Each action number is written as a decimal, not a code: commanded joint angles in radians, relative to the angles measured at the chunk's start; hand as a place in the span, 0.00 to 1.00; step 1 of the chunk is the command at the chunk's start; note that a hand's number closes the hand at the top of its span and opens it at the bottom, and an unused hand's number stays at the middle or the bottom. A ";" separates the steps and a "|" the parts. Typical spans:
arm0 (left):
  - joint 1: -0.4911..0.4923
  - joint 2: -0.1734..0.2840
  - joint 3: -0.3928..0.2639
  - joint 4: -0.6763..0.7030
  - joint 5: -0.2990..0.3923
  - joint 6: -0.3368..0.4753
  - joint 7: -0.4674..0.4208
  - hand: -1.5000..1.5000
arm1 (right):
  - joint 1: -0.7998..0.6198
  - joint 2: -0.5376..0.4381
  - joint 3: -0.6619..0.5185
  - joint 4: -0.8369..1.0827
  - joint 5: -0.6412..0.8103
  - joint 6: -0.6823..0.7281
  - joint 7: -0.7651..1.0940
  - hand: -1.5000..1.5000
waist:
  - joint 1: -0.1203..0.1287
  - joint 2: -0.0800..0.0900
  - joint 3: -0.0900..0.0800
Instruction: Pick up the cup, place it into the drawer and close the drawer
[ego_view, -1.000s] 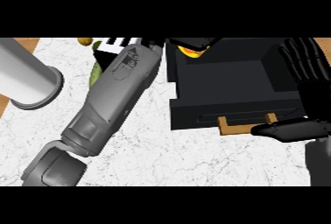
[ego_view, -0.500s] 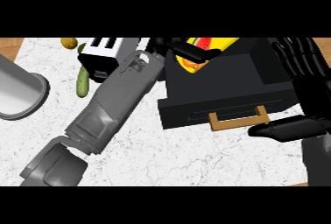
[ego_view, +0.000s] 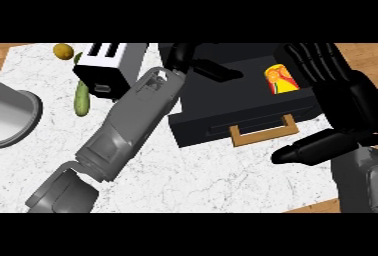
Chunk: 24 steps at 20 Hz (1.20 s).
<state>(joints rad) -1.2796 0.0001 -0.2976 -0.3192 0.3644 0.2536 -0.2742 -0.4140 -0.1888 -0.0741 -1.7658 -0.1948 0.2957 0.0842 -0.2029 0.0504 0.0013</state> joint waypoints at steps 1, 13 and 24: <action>0.016 0.000 0.020 -0.027 0.079 -0.022 -0.057 0.00 | -0.021 0.015 0.051 0.003 -0.073 0.075 0.019 1.00 | 0.001 0.002 -0.001; 0.000 0.000 0.050 -0.079 0.249 0.059 -0.209 0.00 | 0.047 -0.198 0.245 0.004 0.008 0.381 0.133 0.00 | 0.080 -0.028 -0.001; 0.096 0.000 0.071 -0.097 0.287 0.001 -0.290 0.00 | 0.131 -0.134 0.413 0.208 0.589 0.114 -0.048 0.00 | 0.200 -0.040 0.000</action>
<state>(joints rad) -1.2280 0.0051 -0.2215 -0.3929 0.6369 0.2666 -0.5314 -0.2795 -0.3679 0.2666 -1.6810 0.2313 0.5006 0.0815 -0.0356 0.0132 0.0010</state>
